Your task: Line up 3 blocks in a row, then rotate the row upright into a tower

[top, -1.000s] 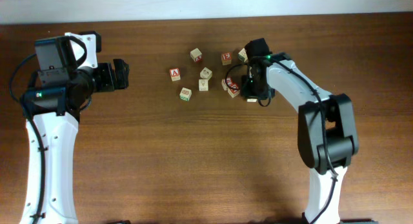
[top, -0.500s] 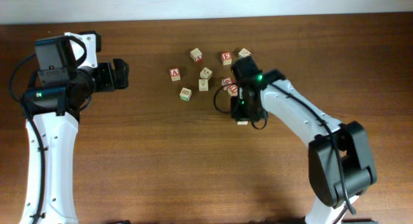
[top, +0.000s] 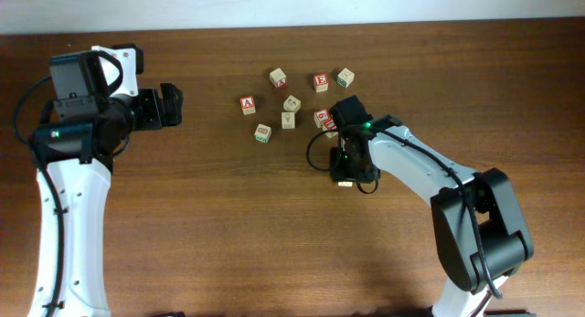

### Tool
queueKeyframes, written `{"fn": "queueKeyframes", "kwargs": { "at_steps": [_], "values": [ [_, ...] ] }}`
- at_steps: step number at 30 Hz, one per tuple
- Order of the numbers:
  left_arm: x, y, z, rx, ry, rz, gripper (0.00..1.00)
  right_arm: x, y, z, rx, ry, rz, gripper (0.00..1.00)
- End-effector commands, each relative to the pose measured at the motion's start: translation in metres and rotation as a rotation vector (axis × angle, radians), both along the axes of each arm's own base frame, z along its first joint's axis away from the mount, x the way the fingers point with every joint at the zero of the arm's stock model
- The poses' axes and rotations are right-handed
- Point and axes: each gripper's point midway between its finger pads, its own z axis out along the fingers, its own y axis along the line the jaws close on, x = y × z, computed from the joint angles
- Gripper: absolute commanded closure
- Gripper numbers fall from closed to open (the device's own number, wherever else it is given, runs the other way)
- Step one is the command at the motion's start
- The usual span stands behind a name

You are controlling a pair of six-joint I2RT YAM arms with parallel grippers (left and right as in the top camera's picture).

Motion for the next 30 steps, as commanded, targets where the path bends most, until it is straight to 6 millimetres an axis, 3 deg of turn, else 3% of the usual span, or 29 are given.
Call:
{"fn": "queueKeyframes", "kwargs": {
  "at_steps": [1,5,7,10,13,15,16,18,19,22,25,30],
  "values": [
    [0.003,-0.004,0.007,-0.012,-0.018,-0.013,0.01,0.0,-0.002,-0.002,-0.017,-0.001,-0.001,0.58],
    [0.003,-0.004,0.007,-0.012,-0.018,-0.014,0.01,0.001,-0.001,-0.001,-0.01,-0.007,0.014,0.56],
    [0.003,-0.004,0.007,-0.012,-0.018,-0.014,0.01,0.021,0.007,0.018,0.002,-0.072,0.079,0.51],
    [0.003,-0.004,0.007,-0.012,-0.019,-0.014,0.01,0.078,0.026,0.08,0.03,-0.28,0.157,0.45],
    [0.003,-0.004,0.007,-0.012,-0.018,-0.014,0.01,0.116,0.041,0.131,0.025,-0.458,0.292,0.44],
    [0.003,-0.004,0.007,-0.012,-0.018,-0.014,0.01,0.136,0.042,0.155,-0.026,-0.522,0.354,0.43],
    [0.003,-0.004,0.007,-0.012,-0.018,-0.014,0.01,0.142,0.042,0.156,-0.04,-0.526,0.367,0.42],
    [0.003,-0.004,0.007,-0.012,-0.019,-0.014,0.01,0.145,0.041,0.136,-0.065,-0.483,0.403,0.42],
    [0.003,-0.004,0.007,-0.012,-0.018,-0.014,0.01,0.144,0.04,0.109,-0.087,-0.423,0.43,0.42],
    [0.003,-0.004,0.007,-0.012,-0.018,-0.014,0.01,0.139,0.037,0.066,-0.109,-0.322,0.459,0.42],
    [0.003,-0.004,0.007,-0.012,-0.018,-0.014,0.01,0.135,0.036,0.038,-0.12,-0.261,0.468,0.42],
    [0.003,-0.004,0.007,-0.012,-0.018,-0.014,0.01,0.132,0.022,0.008,-0.134,-0.183,0.453,0.43]
  ]
}}
